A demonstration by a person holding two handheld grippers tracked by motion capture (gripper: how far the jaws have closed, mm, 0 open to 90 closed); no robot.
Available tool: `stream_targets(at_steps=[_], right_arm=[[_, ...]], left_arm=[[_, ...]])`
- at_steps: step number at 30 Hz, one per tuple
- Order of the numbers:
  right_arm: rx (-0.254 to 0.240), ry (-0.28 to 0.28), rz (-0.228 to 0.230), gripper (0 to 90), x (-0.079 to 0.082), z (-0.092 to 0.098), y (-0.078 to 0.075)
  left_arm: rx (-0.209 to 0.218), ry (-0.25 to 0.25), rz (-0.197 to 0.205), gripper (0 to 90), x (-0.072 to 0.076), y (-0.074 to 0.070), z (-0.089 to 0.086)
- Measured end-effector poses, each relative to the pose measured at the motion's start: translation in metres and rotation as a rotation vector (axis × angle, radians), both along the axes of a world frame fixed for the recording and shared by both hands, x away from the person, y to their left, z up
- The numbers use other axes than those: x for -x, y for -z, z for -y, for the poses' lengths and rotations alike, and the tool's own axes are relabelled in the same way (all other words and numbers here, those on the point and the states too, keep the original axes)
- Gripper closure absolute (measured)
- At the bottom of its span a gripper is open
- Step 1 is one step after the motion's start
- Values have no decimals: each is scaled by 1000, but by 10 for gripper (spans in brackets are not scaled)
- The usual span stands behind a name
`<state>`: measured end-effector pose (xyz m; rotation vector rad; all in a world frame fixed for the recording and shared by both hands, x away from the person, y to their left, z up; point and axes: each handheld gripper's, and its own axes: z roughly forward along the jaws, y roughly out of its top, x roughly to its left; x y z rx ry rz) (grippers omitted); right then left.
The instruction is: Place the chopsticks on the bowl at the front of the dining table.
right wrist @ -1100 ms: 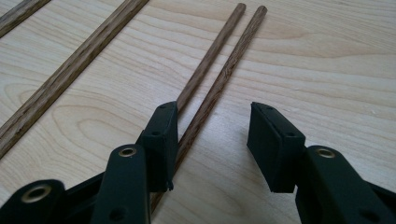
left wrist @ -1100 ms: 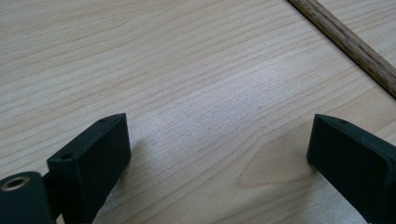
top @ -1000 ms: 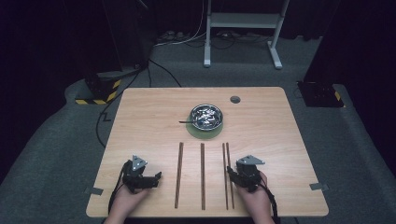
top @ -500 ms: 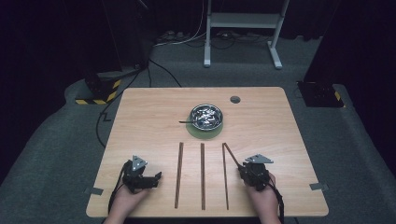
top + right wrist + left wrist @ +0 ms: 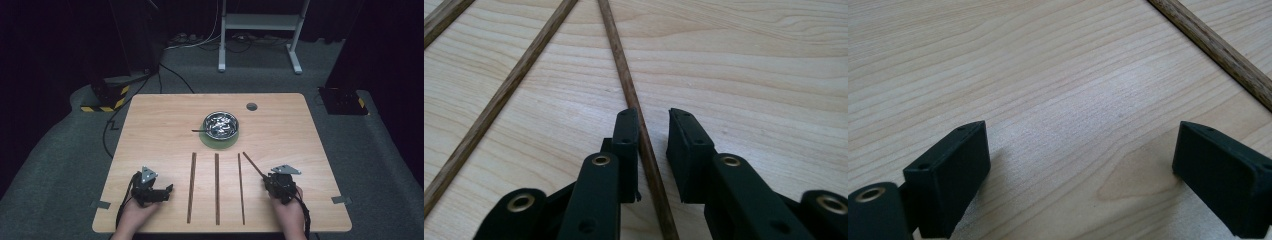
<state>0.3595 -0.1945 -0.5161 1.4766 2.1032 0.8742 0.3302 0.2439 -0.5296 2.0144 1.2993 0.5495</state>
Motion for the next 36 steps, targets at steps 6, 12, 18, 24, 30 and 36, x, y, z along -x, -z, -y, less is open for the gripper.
stream_targets(at_steps=[6,12,18,24,30,36], right_arm=[[21,-30,4,686,2,-1,0],[22,-14,5,622,1,-3,0],[42,-10,-31,569,-3,-7,-3],[66,-17,-82,507,-10,-9,-7],[68,-41,-134,450,-17,-13,-11],[85,-71,-153,587,-24,-12,-14]], left_arm=[[-5,4,-2,78,0,0,0],[-1,7,-3,74,-1,0,0],[-1,8,-5,72,-1,0,0],[-3,11,-9,55,-1,0,1],[-2,12,-9,55,-1,0,1],[-3,12,-9,55,-1,0,1]])
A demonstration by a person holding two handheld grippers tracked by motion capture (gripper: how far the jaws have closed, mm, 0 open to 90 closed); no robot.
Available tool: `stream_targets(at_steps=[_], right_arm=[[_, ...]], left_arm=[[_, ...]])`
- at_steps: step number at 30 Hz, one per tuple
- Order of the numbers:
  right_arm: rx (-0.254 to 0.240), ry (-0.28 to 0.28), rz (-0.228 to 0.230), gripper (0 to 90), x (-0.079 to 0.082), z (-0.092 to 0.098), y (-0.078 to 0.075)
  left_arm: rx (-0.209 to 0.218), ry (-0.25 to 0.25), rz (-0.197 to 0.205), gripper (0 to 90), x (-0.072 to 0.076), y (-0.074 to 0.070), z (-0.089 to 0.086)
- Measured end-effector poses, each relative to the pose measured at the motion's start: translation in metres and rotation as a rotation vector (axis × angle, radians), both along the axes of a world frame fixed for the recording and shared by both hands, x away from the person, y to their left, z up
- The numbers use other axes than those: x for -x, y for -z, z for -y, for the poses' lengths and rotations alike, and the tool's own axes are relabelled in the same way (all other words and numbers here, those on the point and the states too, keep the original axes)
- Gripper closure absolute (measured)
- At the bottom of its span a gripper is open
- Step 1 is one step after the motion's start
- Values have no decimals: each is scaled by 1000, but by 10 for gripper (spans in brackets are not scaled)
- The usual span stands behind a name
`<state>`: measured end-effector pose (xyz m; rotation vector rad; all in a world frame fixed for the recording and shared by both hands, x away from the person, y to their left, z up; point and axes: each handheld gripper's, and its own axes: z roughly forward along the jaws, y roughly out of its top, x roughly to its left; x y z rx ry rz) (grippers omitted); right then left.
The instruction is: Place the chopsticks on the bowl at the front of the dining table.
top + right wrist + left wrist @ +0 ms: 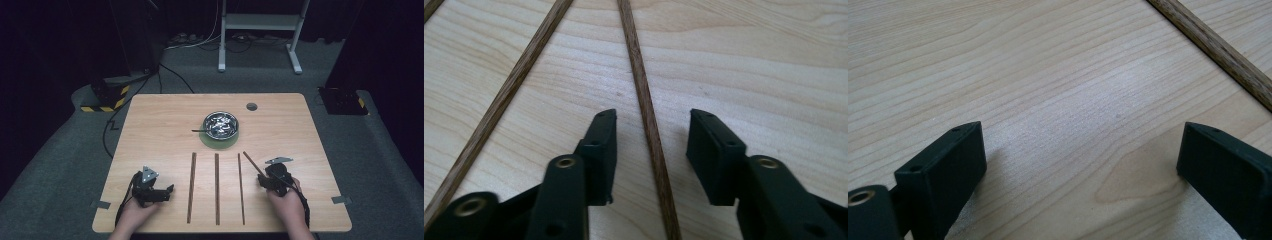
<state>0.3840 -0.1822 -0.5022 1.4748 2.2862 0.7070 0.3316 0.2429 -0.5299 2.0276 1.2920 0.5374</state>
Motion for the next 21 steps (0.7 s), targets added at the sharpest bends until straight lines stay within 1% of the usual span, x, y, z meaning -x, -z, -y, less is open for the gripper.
stream_targets(at_steps=[4,7,8,9,12,14,15,17,18,21], right_arm=[[11,-27,2,630,-5,-1,0],[12,-25,0,656,-7,-2,-1],[12,-30,-9,668,-8,-2,-1],[17,-38,-10,703,-8,-2,-2],[15,-37,-6,737,-7,-2,-1],[13,-36,0,740,-6,-1,-1],[15,-44,4,743,-6,0,-1],[15,-47,4,754,-6,1,-1],[12,-52,-6,756,-6,1,-1],[19,-52,-3,754,-7,0,-1]], left_arm=[[0,0,0,55,0,0,0],[0,0,0,56,0,0,0],[0,0,0,56,0,0,0],[0,0,0,56,0,0,0],[0,0,0,56,0,0,0],[-1,0,1,56,0,0,0],[0,0,0,56,0,0,0],[0,0,0,56,0,0,0],[0,0,0,56,0,0,0],[0,0,0,56,0,0,0]])
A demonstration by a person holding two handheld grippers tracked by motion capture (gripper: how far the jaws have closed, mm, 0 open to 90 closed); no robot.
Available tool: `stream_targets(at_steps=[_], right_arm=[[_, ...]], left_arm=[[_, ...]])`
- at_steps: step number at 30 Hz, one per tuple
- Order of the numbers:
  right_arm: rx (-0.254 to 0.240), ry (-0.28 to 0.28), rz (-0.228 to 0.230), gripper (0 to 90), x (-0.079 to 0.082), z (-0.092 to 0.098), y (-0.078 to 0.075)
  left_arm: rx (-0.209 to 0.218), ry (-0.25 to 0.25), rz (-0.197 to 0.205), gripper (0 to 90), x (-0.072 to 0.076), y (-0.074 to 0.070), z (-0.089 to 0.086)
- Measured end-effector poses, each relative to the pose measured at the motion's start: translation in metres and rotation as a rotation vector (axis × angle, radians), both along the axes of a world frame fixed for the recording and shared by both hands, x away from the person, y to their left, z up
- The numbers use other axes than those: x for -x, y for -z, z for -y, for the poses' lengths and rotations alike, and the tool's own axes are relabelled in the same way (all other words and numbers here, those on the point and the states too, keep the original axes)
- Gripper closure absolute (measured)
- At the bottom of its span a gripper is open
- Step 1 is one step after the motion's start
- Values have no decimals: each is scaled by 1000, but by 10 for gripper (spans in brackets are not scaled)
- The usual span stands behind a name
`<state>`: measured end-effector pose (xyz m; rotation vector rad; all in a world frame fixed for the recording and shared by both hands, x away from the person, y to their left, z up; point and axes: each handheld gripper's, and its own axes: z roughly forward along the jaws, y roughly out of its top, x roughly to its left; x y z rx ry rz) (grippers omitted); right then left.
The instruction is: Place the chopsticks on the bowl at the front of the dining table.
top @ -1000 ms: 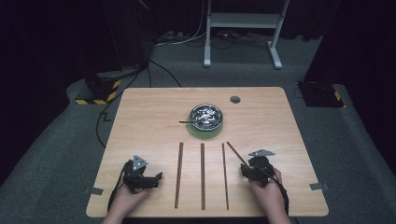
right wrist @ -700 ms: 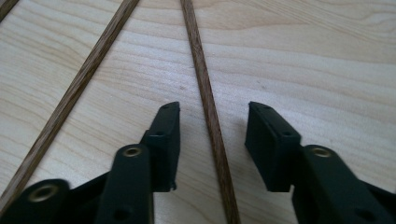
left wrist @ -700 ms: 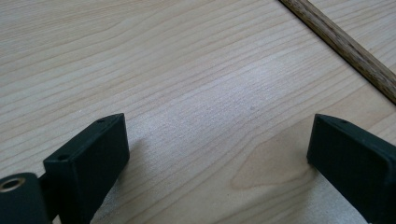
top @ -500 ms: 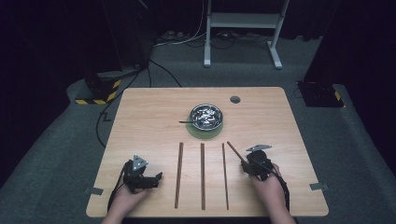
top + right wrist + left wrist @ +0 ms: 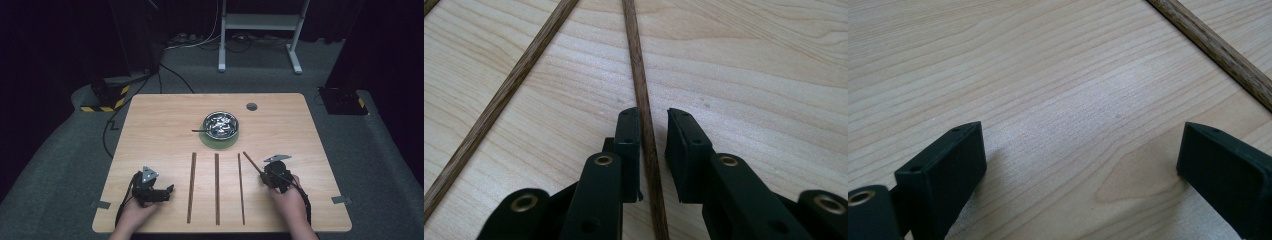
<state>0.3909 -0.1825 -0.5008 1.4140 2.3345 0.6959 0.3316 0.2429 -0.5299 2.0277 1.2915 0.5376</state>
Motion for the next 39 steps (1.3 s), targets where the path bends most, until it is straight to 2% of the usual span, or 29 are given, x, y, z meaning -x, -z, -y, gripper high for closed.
stream_targets(at_steps=[15,18,22,28,36,39], right_arm=[[-5,-3,14,759,0,-2,1],[-4,-2,25,794,0,-1,2],[14,-8,22,834,0,-4,1],[1,9,-6,840,-1,-4,-1],[-15,9,50,839,3,-8,-14],[-19,-3,74,839,4,-12,-24]], left_arm=[[0,0,0,56,0,0,0],[0,-1,0,56,0,0,0],[0,0,0,57,0,0,0],[0,0,0,56,0,0,0],[6,15,9,92,1,0,0],[6,15,9,92,1,0,0]])
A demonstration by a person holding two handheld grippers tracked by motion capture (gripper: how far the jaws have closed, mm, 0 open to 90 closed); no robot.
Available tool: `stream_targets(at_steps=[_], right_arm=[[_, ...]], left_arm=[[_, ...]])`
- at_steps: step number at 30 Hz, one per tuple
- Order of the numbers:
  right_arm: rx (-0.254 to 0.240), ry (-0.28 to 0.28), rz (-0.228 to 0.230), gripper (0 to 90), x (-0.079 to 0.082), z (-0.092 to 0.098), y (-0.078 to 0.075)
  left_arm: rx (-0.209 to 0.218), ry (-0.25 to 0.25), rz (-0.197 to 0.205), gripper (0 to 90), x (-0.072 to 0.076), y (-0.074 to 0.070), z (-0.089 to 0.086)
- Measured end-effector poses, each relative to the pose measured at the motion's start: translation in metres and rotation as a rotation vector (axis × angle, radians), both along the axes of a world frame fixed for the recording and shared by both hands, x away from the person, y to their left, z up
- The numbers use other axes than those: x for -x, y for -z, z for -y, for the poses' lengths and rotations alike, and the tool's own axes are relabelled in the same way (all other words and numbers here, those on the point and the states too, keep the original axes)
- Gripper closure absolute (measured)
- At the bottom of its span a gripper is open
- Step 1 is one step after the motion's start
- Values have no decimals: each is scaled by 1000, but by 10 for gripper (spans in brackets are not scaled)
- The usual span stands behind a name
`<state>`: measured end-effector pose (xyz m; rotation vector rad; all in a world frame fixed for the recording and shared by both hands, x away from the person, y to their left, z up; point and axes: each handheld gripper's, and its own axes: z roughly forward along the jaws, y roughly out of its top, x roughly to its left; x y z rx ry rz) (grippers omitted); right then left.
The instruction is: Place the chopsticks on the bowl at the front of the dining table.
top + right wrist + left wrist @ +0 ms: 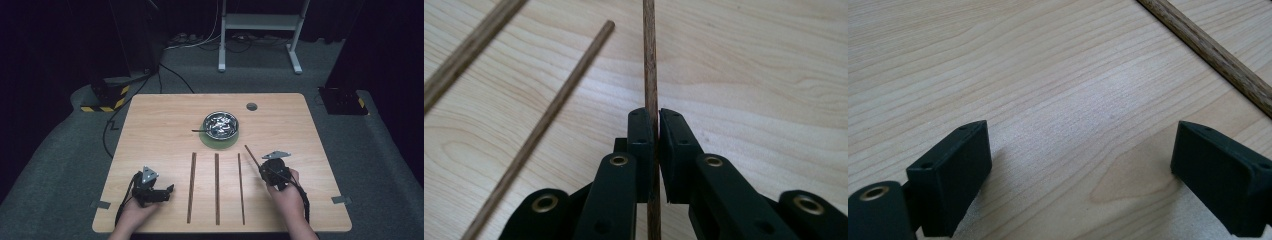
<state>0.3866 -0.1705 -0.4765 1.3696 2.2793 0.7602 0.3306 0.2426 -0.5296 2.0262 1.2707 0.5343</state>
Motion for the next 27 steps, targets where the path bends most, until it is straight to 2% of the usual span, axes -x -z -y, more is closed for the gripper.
stream_targets(at_steps=[6,11,20,21,27], right_arm=[[-9,-15,41,839,1,-8,-13],[-26,-24,54,839,0,-10,-23],[-49,0,69,839,-9,-3,-36],[-52,-4,83,839,-9,-2,-39],[-55,2,91,840,-11,4,-43]], left_arm=[[0,0,0,92,0,0,0],[0,0,0,92,0,0,0],[0,5,0,92,-1,0,0],[0,5,0,92,-1,0,0],[1,4,1,96,-1,0,0]])
